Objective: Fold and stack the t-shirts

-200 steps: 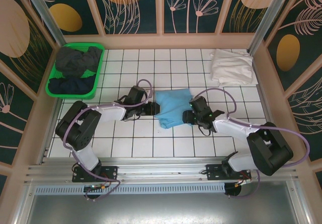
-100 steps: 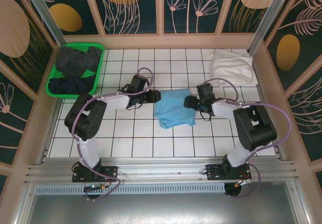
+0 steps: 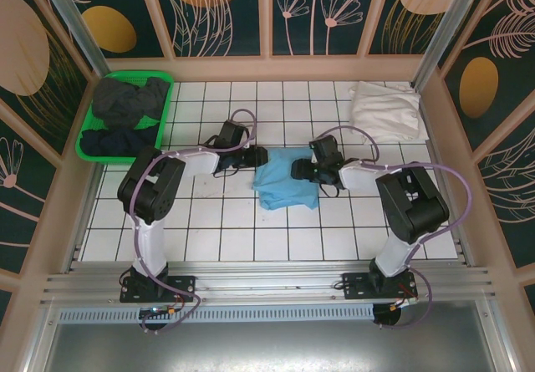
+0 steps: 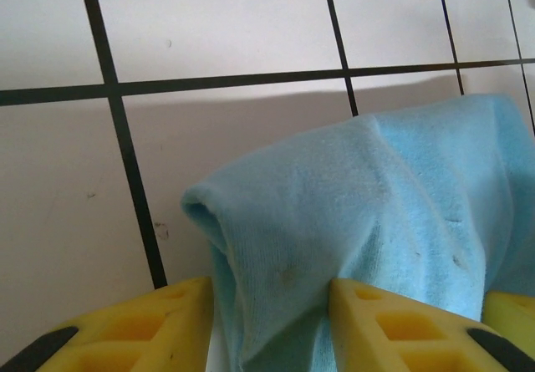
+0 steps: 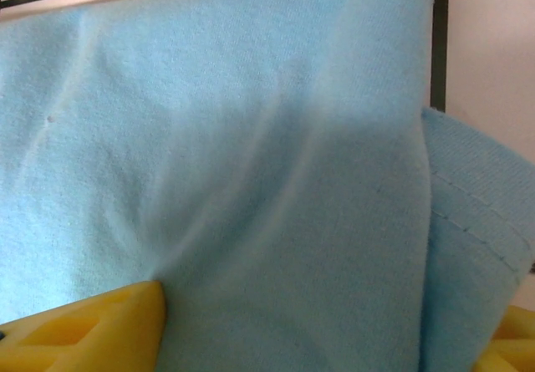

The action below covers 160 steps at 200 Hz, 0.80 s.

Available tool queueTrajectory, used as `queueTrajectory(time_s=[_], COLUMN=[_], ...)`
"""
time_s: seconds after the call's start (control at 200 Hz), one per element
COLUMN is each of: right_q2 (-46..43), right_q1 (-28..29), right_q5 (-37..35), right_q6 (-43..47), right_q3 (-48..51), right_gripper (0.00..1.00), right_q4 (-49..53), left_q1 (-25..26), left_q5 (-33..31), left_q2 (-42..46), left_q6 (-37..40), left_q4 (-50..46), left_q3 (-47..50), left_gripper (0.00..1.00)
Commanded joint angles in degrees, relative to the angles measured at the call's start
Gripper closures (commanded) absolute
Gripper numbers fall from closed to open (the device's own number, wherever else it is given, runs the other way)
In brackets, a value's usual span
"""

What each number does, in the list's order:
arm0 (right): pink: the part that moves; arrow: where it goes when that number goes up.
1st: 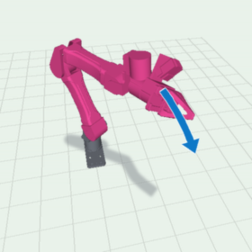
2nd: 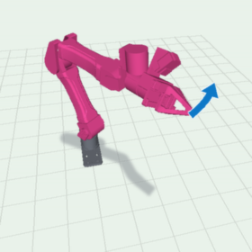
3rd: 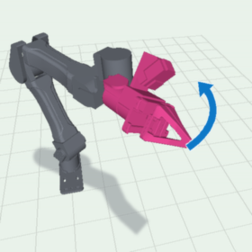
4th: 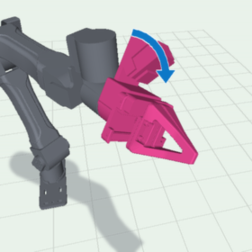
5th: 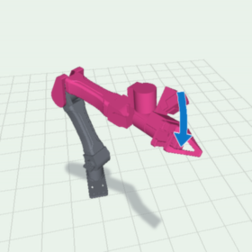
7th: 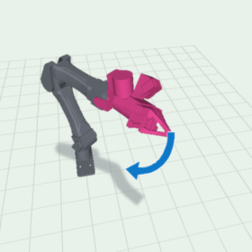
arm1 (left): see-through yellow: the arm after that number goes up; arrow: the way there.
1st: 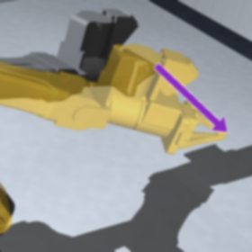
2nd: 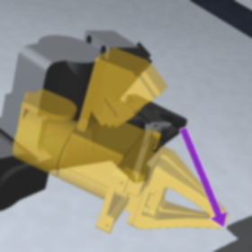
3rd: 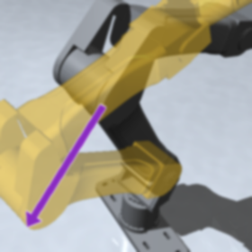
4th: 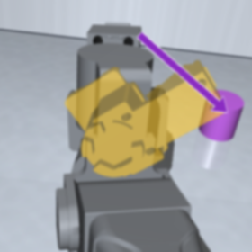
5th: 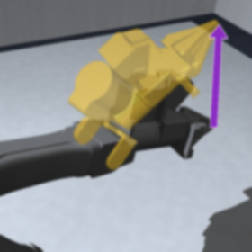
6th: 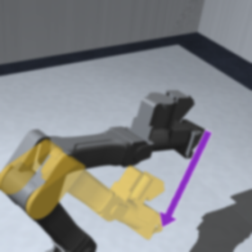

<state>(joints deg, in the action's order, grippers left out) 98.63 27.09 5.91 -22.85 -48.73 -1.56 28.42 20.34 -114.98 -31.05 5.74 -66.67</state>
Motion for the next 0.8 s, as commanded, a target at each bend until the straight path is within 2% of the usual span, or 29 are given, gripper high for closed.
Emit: queueTrajectory(time_s=[0.0, 0.06, 0.23, 0.425, 0.636, 0.796], right_q2=[2.9, 3.5, 3.0, -1.5, -6.3, -6.4], right_q1=[0.0, 0.1, -1.1, -4.1, -8.4, -10.8], right_q5=[0.2, -0.7, -2.3, -3.8, -4.9, -6.5], right_q6=[0.3, 0.3, 1.1, 6.0, 14.9, 21.8], right_q3=[-1.5, -1.8, -2.2, -3.8, -9.9, -15.8], right_gripper=[0.33, 0.41, 0.78, 1.00, 1.00, 1.00], right_q4=[0.3, 1.0, 2.3, 5.0, 8.5, 8.8], left_q1=[-0.3, -0.5, -2.5, -5.8, -7.0, -7.2], left_q5=[2.2, 2.1, 1.4, -2.1, -6.8, -7.8], left_q2=[-1.3, -1.0, 2.2, 9.8, 15.7, 16.4], left_q6=[1.0, 1.3, 2.3, 4.0, 6.1, 6.9], left_q4=[-0.2, -0.6, -1.7, -3.7, -6.5, -7.1], left_q3=[-1.6, -1.5, 0.8, 6.3, 8.5, 8.4], left_gripper=[0.59, 0.59, 0.57, 0.53, 0.52, 0.51])
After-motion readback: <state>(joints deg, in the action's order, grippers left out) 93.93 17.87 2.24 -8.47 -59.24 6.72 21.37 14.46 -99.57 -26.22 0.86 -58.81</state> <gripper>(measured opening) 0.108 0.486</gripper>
